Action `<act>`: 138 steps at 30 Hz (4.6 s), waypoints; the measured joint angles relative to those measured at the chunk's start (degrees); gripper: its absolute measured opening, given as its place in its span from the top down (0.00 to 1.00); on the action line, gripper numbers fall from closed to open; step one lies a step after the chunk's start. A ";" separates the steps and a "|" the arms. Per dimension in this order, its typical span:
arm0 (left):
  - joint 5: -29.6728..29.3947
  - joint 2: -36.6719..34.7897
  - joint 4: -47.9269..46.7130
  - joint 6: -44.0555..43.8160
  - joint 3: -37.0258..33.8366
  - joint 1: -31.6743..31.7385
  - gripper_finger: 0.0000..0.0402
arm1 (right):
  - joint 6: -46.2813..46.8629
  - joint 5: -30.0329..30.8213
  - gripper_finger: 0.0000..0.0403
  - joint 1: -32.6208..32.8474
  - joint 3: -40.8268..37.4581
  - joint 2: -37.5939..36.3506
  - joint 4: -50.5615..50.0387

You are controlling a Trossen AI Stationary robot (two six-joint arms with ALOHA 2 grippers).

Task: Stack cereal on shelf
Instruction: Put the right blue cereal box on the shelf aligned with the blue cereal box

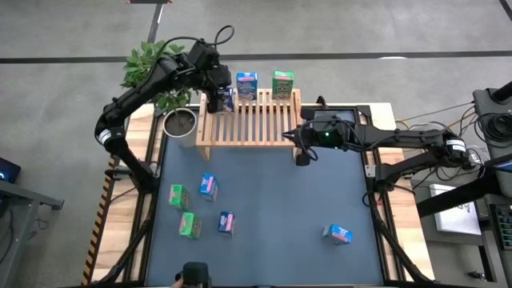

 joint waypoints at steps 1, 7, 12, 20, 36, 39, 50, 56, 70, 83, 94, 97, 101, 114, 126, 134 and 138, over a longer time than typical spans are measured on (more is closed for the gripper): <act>0.21 0.00 -0.63 0.00 0.00 0.00 0.44 | 0.06 0.00 0.98 -0.22 0.00 0.00 -0.16; 0.64 -0.01 -1.99 -0.13 -0.79 -0.02 0.49 | 0.50 0.00 0.98 -0.73 0.00 0.00 -0.15; 0.63 -0.09 -1.61 -0.11 -1.55 -0.02 0.55 | 0.52 0.00 0.98 -0.73 0.00 0.00 -0.15; 0.61 -0.13 -1.93 -0.62 -1.70 -0.02 0.65 | 0.76 0.00 0.98 -0.73 0.00 0.00 -0.15; -0.86 -2.56 -5.44 -4.65 -1.92 -0.02 0.68 | 0.95 0.00 0.98 -0.73 0.00 0.00 -0.15; -0.86 -2.51 -5.33 -4.80 -1.92 -0.02 0.68 | 1.00 0.00 0.98 -0.73 0.00 0.00 -0.13; -6.37 -2.83 -5.45 -4.86 -1.81 -0.56 0.68 | 1.98 0.02 0.98 -0.73 0.00 0.00 -0.15; -6.58 -2.64 -5.35 -4.52 -2.36 -0.68 0.68 | 2.00 0.02 0.98 -0.73 0.00 0.00 -0.15; -8.25 -2.58 -5.72 -4.07 -2.51 -0.74 0.55 | 2.05 0.02 0.98 -0.73 0.00 0.00 -0.19; -8.22 -2.78 -5.90 -4.04 0.17 -4.17 0.51 | 2.11 0.02 0.98 -0.70 0.00 0.00 -0.22; -8.23 -2.93 -11.25 -5.95 3.07 -12.35 0.62 | 2.10 0.02 0.98 -0.70 0.00 0.00 -0.28; -9.89 -2.93 -12.12 -8.26 -0.32 -13.99 0.70 | 2.09 0.02 0.98 -0.70 0.00 0.00 -0.28; -20.25 -2.93 -13.17 -9.83 -6.35 -15.67 0.82 | 2.07 0.02 0.98 -0.70 0.00 0.00 -0.28; -31.69 -2.82 -9.41 -10.77 -16.27 -15.19 1.00 | 2.07 0.02 0.98 -0.70 0.00 0.00 -0.28; -33.67 -2.84 -8.07 -10.54 -16.06 -14.39 1.00 | 2.44 0.02 0.98 -0.70 0.00 0.00 -0.26; -33.67 -2.84 -8.02 -10.53 -16.06 -13.57 1.00 | 2.49 0.00 0.98 -0.70 0.00 0.00 -0.53; -31.53 -2.84 -7.11 -10.54 -16.07 -13.51 1.00 | 2.95 0.00 0.98 -0.70 0.00 0.00 -0.75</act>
